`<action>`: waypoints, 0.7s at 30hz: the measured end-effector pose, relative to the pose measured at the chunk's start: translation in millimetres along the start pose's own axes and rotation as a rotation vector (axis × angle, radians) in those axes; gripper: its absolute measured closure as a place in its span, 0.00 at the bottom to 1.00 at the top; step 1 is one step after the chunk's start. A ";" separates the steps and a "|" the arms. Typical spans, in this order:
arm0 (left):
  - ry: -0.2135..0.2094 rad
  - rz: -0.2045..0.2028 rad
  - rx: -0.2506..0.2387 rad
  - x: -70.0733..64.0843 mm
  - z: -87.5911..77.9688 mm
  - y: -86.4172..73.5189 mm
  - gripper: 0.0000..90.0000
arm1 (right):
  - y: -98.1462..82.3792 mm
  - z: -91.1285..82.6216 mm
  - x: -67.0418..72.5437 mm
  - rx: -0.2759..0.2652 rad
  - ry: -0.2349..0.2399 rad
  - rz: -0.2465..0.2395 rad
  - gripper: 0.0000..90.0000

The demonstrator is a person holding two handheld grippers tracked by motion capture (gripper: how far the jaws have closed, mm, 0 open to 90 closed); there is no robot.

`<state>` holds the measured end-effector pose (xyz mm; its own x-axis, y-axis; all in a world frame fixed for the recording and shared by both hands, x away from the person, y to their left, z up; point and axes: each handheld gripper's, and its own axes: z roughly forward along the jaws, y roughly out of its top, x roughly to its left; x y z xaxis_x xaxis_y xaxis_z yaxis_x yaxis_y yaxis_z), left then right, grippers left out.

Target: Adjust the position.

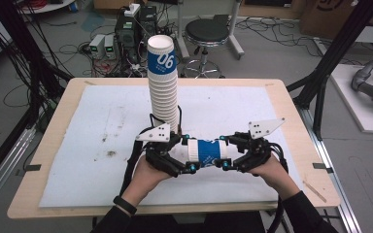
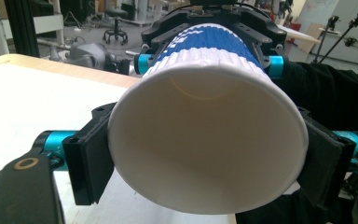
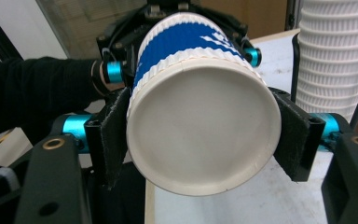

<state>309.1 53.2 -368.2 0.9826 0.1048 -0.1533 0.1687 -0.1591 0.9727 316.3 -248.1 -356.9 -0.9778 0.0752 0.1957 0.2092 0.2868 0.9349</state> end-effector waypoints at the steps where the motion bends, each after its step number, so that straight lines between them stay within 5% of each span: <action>1: -0.002 0.001 0.007 -0.3 0.1 0.9 0.21 | -0.1 0.1 0.4 0.005 0.001 0.001 0.32; 5: 0.016 0.032 0.080 -3.3 2.6 4.9 0.22 | 3.3 0.2 1.9 0.060 -0.035 -0.011 0.24; 9: 0.049 0.084 0.209 -7.4 8.5 8.6 0.22 | 10.7 -1.4 9.1 0.120 -0.068 -0.072 0.24; 11: 0.060 0.109 0.260 -9.4 11.7 10.0 0.22 | 14.1 0.4 13.6 0.192 -0.095 -0.121 0.24; 16: 0.054 0.113 0.276 -10.4 14.5 10.4 0.22 | 12.9 11.3 19.6 0.330 -0.119 -0.193 0.24; 21: 0.047 0.107 0.265 -9.9 13.5 10.3 0.22 | 8.8 17.8 18.6 0.378 -0.131 -0.213 0.31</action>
<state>302.2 37.3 -358.9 0.9922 0.1183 -0.0383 0.0851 -0.4219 0.9026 300.1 -227.2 -350.3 -0.9947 0.0897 -0.0513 0.0175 0.6354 0.7720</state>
